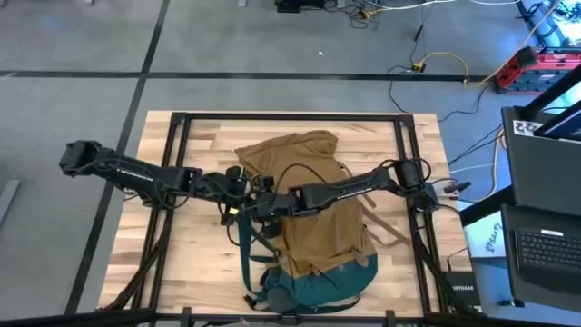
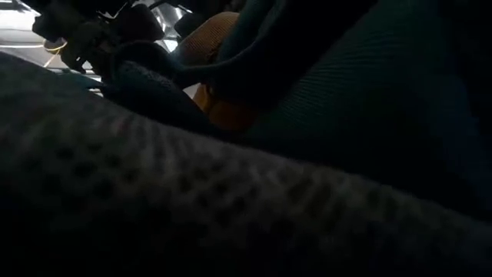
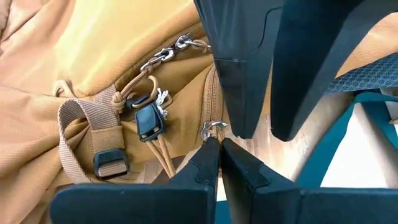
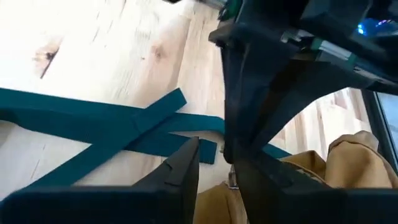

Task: Unpack backpack
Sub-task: Open the brown backpack

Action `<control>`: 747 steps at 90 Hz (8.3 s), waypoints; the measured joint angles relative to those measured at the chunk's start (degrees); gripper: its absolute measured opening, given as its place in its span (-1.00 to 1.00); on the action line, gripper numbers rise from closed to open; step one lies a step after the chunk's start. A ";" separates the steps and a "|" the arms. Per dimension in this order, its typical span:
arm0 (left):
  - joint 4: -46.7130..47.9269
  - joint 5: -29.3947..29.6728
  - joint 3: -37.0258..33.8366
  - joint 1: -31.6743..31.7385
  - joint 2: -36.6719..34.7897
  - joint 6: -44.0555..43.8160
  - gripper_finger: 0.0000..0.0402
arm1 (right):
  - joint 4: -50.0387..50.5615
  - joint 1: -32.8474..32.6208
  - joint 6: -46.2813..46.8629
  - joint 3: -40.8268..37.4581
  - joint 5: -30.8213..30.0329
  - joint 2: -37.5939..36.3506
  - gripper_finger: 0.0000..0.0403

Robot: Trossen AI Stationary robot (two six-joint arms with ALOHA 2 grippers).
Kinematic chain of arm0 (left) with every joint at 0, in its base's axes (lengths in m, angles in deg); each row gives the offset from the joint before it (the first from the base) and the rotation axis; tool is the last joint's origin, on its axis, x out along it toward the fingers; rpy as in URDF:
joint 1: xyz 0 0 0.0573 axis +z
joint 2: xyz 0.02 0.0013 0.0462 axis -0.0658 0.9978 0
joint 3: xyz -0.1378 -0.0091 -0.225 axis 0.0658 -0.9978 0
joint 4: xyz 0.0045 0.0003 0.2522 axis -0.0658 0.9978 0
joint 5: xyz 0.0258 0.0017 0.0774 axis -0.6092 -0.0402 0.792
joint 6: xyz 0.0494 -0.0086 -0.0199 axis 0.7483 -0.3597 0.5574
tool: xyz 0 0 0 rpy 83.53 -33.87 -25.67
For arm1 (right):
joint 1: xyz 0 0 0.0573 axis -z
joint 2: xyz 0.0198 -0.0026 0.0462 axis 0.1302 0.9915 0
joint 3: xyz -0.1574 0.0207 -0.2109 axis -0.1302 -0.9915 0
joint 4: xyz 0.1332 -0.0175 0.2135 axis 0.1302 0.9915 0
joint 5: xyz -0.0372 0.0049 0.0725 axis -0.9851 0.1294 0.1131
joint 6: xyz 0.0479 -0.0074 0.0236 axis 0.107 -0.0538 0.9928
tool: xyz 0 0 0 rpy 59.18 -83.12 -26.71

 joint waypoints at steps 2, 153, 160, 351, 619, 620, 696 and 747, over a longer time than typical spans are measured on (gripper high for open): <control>-0.02 0.00 0.00 0.00 0.00 -0.01 -1.00 | 0.06 0.00 0.00 0.00 -0.09 0.00 -0.58; 0.63 -0.80 0.04 -1.73 -0.04 2.34 -0.90 | 4.78 -1.14 -3.60 -0.06 -14.56 -0.74 -1.00; 1.34 -0.72 0.04 -1.87 -0.04 2.98 -0.83 | 5.50 -1.29 -3.41 -0.09 -15.62 -1.18 -1.00; 2.79 10.04 -3.55 -1.53 -4.63 -1.55 -0.93 | 10.23 0.04 6.88 -0.09 -12.21 -0.13 -0.04; -2.38 4.31 -0.81 -6.01 -1.11 -2.01 -1.00 | -0.70 1.88 2.36 -0.09 -0.05 2.01 -0.90; -2.21 4.31 -0.79 -6.01 -1.11 -2.01 -1.00 | -0.67 1.88 2.36 -0.09 -0.05 2.01 -0.90; -5.46 15.76 -2.21 -5.85 6.43 2.49 -0.43 | 2.05 1.68 2.34 -0.07 -0.61 2.01 -0.90; -15.63 22.09 -3.13 -5.52 12.61 9.98 -0.59 | 3.00 1.55 2.29 0.28 -0.42 2.01 -0.90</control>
